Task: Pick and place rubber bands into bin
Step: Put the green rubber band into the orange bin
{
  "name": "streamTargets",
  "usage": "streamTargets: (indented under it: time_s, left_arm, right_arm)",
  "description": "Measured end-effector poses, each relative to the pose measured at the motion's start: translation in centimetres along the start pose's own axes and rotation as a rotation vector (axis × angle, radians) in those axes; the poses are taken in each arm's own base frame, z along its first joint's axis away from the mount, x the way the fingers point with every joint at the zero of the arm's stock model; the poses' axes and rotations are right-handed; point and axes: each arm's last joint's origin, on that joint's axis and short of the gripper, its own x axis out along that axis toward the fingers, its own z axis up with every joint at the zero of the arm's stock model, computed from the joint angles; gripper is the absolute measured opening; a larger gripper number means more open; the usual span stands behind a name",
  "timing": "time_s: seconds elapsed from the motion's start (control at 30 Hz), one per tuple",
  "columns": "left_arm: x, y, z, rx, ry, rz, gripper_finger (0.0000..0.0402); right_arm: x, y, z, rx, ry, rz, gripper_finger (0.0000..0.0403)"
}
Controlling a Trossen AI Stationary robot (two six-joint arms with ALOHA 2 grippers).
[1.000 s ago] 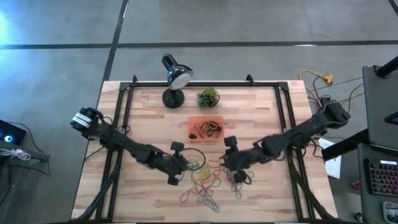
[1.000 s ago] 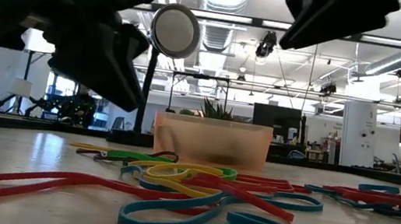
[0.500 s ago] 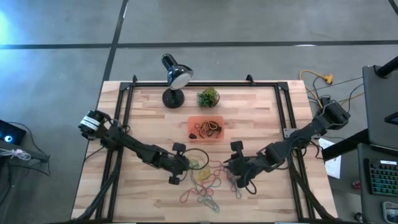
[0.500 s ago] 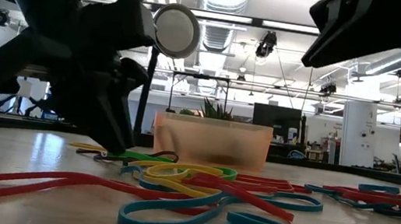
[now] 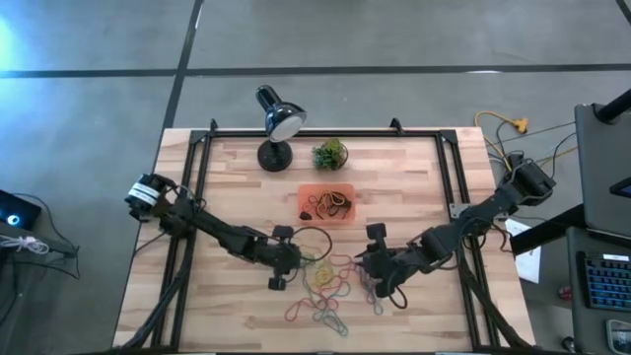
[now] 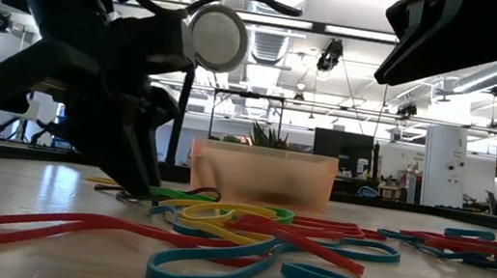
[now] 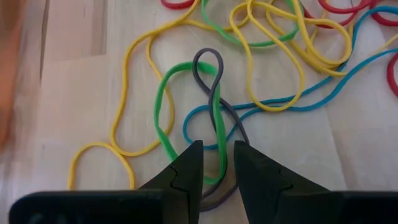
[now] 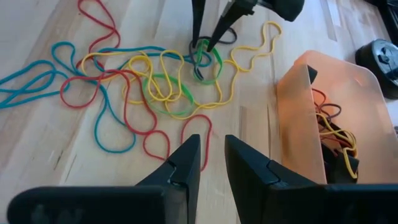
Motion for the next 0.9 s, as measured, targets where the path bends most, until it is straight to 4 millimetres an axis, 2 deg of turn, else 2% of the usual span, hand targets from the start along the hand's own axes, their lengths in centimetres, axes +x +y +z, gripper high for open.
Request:
streamTargets:
  time_s: [0.17, 0.37, 0.63, 0.9]
  left_arm:
    - [0.0, 0.0, 0.0, -0.001, 0.002, -0.007, 0.0063]
    - [0.0, 0.1, 0.0, -0.005, 0.003, -0.01, 0.0007]
    - [-0.2, 0.1, 0.6, 0.0, -0.015, -0.014, 0.0001]
    - [-2.1, -0.2, 2.5, 0.01, -0.106, -0.036, 0.0001]
  right_arm:
    - [0.0, 0.0, 0.0, 0.002, 0.0, 0.0, 0.0068]
    - [0.0, 0.0, 0.0, 0.002, 0.0, 0.0, 0.0068]
    - [0.0, 0.0, 0.0, 0.002, 0.0, 0.0, 0.0068]
    - [0.1, 0.0, -0.4, -0.004, 0.011, -0.001, 0.0068]
